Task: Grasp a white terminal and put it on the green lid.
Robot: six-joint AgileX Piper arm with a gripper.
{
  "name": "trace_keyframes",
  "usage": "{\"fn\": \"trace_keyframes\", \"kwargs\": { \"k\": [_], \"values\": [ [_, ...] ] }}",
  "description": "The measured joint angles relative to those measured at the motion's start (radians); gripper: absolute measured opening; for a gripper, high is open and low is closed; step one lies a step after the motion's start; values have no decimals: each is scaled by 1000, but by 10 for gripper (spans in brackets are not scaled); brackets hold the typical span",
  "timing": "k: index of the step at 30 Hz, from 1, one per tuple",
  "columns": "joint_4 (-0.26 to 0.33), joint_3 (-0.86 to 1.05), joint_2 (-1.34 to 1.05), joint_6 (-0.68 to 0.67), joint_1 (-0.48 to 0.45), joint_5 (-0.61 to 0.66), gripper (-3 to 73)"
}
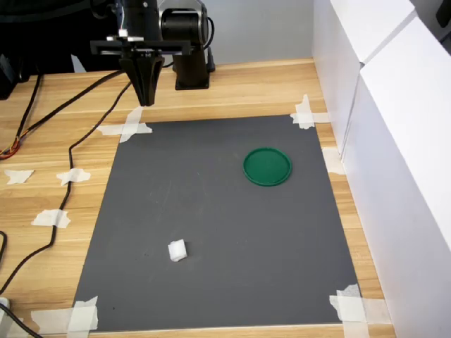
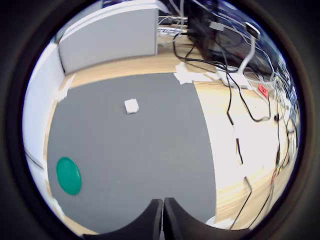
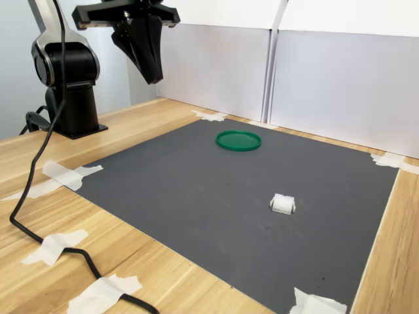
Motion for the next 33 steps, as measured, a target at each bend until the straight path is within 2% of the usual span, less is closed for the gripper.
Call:
{"fn": "trace_keyframes", "kwargs": {
  "k": [4,10,16,20,24,28,30,33],
  "values": [
    [-6,-83,91,-179,0,60,-16],
    [-3,-188,201,-362,0,96,-13],
    [60,-306,285,-554,0,146,56],
    [102,-382,337,-582,0,180,178],
    [110,-428,391,-587,0,194,391],
    [91,-455,437,-585,0,203,595],
    [87,-471,456,-592,0,204,663],
    [88,-508,488,-597,0,210,705]
  ]
}}
